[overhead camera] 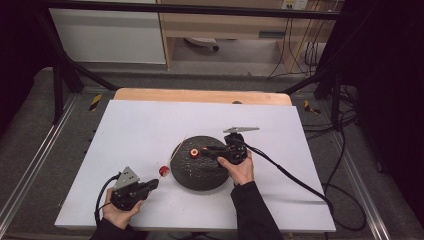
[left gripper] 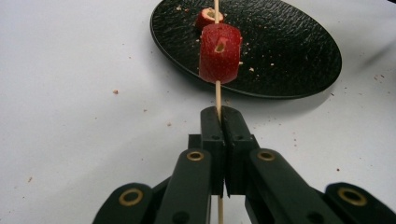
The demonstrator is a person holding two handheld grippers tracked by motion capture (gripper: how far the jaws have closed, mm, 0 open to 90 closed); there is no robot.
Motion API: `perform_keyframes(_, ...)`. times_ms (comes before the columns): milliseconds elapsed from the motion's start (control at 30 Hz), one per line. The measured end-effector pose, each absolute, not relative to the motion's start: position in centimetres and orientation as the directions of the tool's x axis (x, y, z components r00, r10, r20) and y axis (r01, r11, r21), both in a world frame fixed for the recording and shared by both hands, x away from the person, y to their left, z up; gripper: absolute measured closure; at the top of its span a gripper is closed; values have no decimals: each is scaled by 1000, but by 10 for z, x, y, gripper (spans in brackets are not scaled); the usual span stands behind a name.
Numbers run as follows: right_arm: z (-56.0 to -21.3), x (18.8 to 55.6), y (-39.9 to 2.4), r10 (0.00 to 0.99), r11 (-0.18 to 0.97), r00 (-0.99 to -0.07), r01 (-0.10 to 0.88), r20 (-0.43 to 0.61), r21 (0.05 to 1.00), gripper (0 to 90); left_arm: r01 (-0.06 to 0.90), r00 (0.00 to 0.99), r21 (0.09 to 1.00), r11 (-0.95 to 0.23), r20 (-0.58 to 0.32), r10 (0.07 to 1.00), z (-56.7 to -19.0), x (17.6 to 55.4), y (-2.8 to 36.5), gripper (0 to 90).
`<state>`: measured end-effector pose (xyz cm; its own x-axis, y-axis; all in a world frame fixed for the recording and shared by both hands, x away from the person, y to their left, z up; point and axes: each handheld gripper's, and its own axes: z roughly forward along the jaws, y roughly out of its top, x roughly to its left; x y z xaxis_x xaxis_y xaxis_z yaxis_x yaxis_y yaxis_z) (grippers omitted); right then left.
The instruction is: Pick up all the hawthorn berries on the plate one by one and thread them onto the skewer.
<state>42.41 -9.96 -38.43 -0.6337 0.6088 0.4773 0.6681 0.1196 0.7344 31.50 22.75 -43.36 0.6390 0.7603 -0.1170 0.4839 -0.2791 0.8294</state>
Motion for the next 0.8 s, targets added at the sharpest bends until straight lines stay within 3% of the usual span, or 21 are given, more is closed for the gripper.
perform_keyframes(800,-385,412,-99,561,-226,-616,530,554,818,626,482,635,836,-261,-128,762,-432,314,226,882)
